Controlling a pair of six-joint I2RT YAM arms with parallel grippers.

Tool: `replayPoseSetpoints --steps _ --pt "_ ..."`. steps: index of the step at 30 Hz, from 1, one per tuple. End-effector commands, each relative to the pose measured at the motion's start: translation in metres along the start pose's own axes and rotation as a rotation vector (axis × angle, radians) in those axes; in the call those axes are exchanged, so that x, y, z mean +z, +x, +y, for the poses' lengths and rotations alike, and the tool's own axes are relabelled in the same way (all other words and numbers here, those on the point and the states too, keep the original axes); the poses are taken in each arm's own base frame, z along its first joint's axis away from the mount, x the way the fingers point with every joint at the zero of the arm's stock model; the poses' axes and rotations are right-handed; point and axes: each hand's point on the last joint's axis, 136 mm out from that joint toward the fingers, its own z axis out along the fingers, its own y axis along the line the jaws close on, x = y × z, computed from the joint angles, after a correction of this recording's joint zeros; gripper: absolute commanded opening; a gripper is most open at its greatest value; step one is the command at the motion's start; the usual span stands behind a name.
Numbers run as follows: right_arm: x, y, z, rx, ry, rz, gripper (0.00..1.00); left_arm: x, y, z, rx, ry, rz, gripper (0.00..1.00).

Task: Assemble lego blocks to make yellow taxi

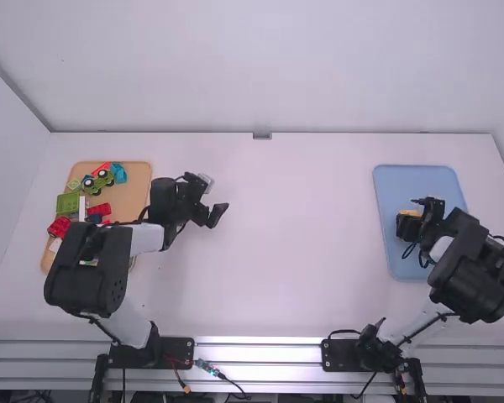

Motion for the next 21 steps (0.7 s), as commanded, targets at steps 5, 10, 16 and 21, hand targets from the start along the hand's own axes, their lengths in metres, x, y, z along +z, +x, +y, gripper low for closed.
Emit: replayPoseSetpoints --steps 5,10,16,21 --pt "-0.002 -0.005 -0.014 0.086 0.053 0.056 0.99 0.002 -0.005 0.000 -0.030 -0.001 -0.004 0.99" --pt "-0.019 -0.014 -0.009 0.175 0.043 0.114 0.99 0.003 -0.007 0.024 -0.193 -0.118 0.052 0.99" --pt "-0.050 -0.048 0.022 0.147 -0.009 0.159 0.99 -0.001 -0.030 0.031 -0.244 -0.112 0.168 0.99" --pt "-0.067 -0.070 0.049 0.118 0.018 0.205 0.99 -0.011 -0.057 0.035 -0.277 -0.109 0.240 0.99"
